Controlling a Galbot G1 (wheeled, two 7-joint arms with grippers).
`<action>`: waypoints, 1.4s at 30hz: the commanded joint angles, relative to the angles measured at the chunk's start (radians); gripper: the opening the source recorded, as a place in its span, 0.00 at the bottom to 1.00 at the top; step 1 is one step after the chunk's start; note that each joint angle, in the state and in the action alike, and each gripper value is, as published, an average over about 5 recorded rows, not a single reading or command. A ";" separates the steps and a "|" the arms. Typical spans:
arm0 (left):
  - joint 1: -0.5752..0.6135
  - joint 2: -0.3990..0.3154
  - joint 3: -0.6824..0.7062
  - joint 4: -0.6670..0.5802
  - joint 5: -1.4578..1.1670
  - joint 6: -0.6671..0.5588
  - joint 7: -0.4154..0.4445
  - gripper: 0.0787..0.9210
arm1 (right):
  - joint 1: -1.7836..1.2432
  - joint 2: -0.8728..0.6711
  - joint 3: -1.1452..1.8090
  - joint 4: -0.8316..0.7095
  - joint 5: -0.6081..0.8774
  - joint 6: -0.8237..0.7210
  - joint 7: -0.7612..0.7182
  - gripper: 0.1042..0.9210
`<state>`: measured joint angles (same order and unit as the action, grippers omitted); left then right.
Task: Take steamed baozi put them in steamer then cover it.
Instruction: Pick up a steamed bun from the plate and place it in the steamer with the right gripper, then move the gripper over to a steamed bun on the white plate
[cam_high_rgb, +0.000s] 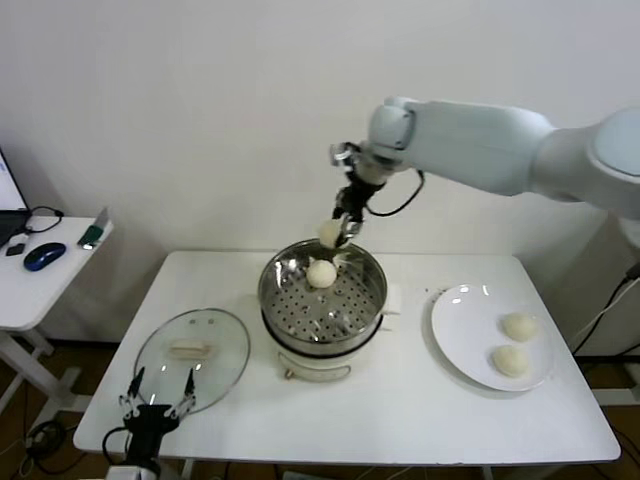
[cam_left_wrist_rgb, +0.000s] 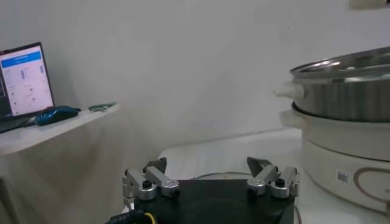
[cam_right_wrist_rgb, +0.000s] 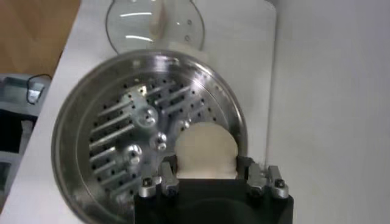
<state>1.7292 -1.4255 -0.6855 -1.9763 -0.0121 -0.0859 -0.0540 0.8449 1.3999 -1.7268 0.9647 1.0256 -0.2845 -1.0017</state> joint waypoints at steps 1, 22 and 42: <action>0.003 0.007 -0.007 0.006 -0.003 -0.002 0.000 0.88 | -0.115 0.166 -0.036 -0.029 0.035 -0.029 0.053 0.64; -0.018 0.013 -0.013 0.043 -0.007 -0.004 -0.001 0.88 | -0.232 0.210 -0.037 -0.093 -0.035 -0.025 0.055 0.68; -0.010 0.013 -0.014 0.034 0.000 -0.006 -0.003 0.88 | 0.083 -0.157 -0.035 0.162 -0.134 0.048 -0.068 0.88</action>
<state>1.7160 -1.4128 -0.6973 -1.9406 -0.0157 -0.0921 -0.0565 0.7526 1.4848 -1.7532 0.9513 0.9684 -0.2727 -1.0120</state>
